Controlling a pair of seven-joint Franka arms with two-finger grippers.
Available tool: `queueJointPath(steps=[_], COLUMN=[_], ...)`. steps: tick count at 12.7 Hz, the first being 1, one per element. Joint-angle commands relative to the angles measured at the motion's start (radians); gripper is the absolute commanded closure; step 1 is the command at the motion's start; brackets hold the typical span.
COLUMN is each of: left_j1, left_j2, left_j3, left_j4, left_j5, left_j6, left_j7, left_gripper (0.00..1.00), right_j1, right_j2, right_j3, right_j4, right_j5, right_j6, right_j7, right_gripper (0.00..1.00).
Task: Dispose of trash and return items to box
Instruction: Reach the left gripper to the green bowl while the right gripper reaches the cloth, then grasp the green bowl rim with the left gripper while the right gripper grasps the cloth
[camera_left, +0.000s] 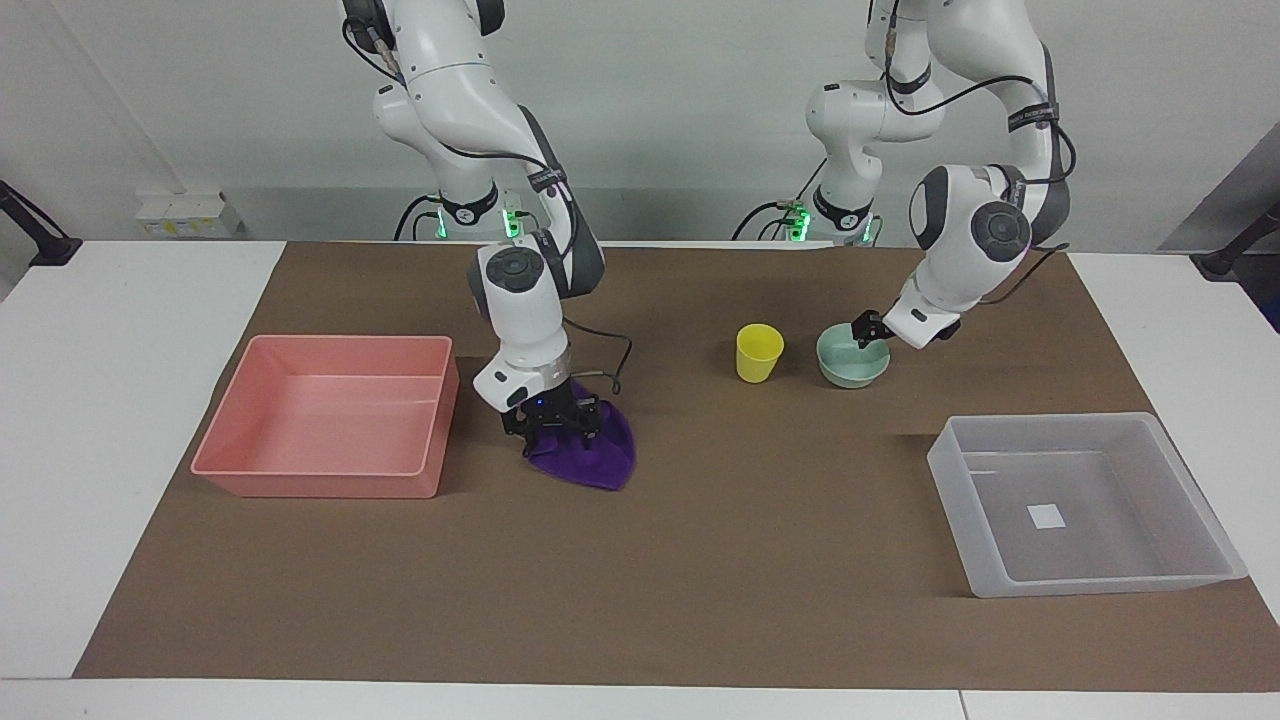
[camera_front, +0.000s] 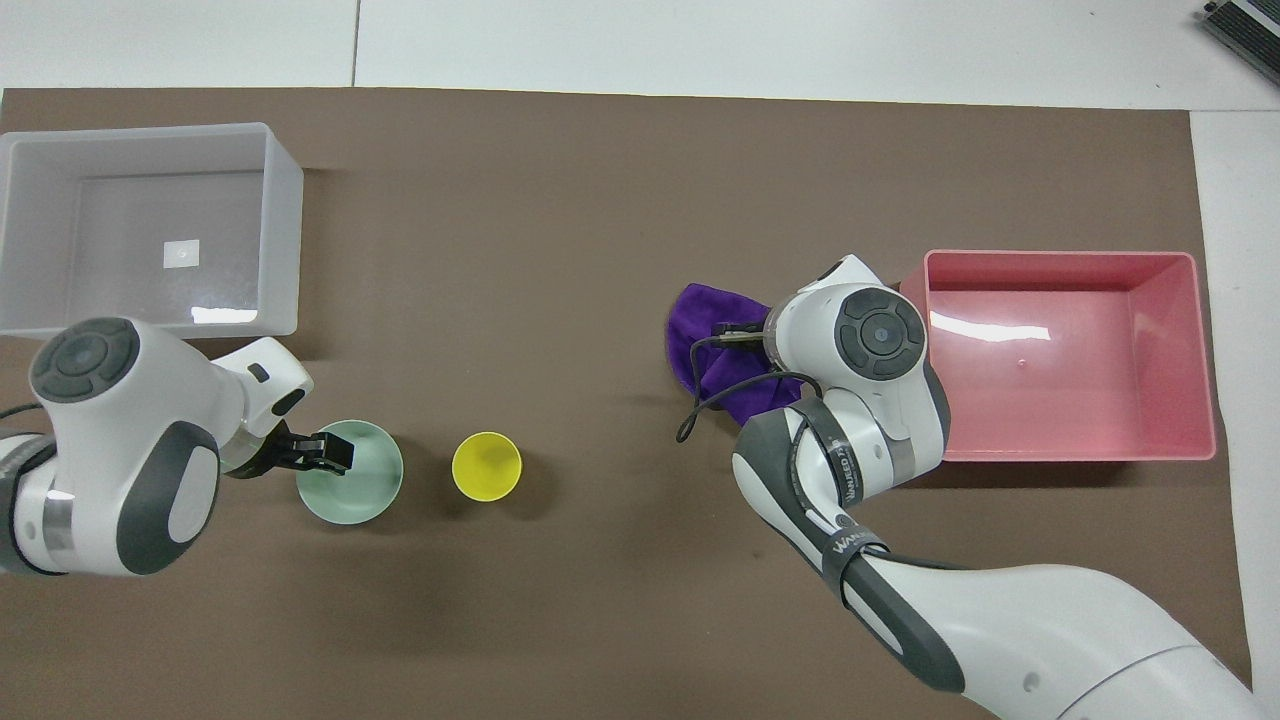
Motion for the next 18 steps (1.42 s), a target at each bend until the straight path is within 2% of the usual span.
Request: queueJointPath(steps=[1,2,4,8,13,15,18], left_j1=[0.006,0.006,0.006,0.006,0.010,0.056,0.143], left_j2=[-0.034,-0.034,-0.040,-0.034,-0.015,0.053,0.231], left_j3=[0.002,0.002,0.002,0.004,0.010,0.010,0.010], left_j4=[-0.104,-0.102,-0.088,-0.012,0.265,0.451,0.741], left_j5=[0.007,0.007,0.007,0.007,0.007,0.005,0.007], left_j6=[0.118,0.101,0.063,-0.049,-0.382,-0.479,-0.520], left_j7=[0.012,0.012,0.014,0.015,0.023,0.023,0.026], left_gripper=[0.31,0.65,1.00,1.00,1.00,1.00,1.00], right_j1=[0.001,0.002,0.002,-0.012,-0.065,-0.114,-0.217], right_j2=[-0.015,-0.021,-0.048,-0.140,-0.255,-0.312,-0.352], right_j3=[0.000,0.000,-0.003,-0.008,-0.016,-0.017,-0.019], right_j4=[-0.016,-0.013,-0.007,0.056,0.195,0.225,0.226], right_j5=[-0.004,-0.004,-0.007,-0.012,-0.018,-0.020,-0.023], right_j6=[-0.018,-0.051,-0.113,-0.298,-0.539,-0.601,-0.645], right_j7=[-0.008,-0.005,-0.005,0.024,0.045,0.031,-0.101], right_gripper=[1.00,1.00,1.00,1.00,1.00,1.00,1.00])
